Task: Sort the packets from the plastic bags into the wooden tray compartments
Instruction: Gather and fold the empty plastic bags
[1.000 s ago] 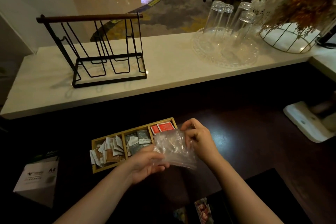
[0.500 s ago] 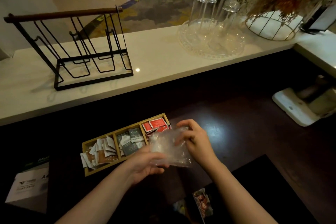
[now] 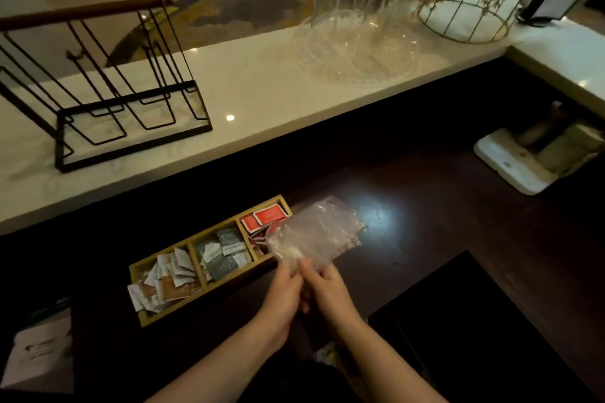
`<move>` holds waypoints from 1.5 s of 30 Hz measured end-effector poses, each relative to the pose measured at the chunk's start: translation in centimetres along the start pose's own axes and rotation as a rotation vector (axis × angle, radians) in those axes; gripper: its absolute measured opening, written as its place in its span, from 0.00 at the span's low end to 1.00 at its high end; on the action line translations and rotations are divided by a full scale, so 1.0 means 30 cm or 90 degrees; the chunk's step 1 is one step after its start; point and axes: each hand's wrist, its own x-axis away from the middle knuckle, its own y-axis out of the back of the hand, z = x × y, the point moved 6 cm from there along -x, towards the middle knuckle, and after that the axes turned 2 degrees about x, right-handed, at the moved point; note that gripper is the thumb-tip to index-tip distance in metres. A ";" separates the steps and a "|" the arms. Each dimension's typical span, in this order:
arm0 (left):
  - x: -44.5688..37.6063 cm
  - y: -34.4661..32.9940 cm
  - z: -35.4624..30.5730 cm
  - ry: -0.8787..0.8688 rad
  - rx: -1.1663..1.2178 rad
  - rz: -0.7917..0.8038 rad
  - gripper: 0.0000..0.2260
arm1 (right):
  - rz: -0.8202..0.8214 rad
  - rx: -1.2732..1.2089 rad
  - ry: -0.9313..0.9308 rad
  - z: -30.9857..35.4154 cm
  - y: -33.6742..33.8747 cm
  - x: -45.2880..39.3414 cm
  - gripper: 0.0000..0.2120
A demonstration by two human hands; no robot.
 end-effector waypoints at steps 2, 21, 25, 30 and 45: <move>-0.019 -0.024 0.022 0.008 -0.093 0.058 0.07 | -0.094 -0.019 0.047 -0.001 0.073 0.002 0.18; -0.333 -0.500 0.150 -0.535 -0.825 0.234 0.22 | -0.617 -0.193 -0.108 -0.648 0.785 0.179 0.09; -0.395 -0.568 0.253 -0.557 -1.003 0.245 0.23 | -0.629 -0.288 -0.233 -0.925 0.843 0.147 0.08; -0.408 -0.588 0.292 -0.578 -1.087 0.232 0.22 | -0.597 -0.448 -0.368 -1.184 0.835 0.038 0.07; -0.422 -0.595 0.305 -0.711 -0.985 0.187 0.21 | -0.609 -0.490 -0.460 -1.554 0.898 -0.189 0.11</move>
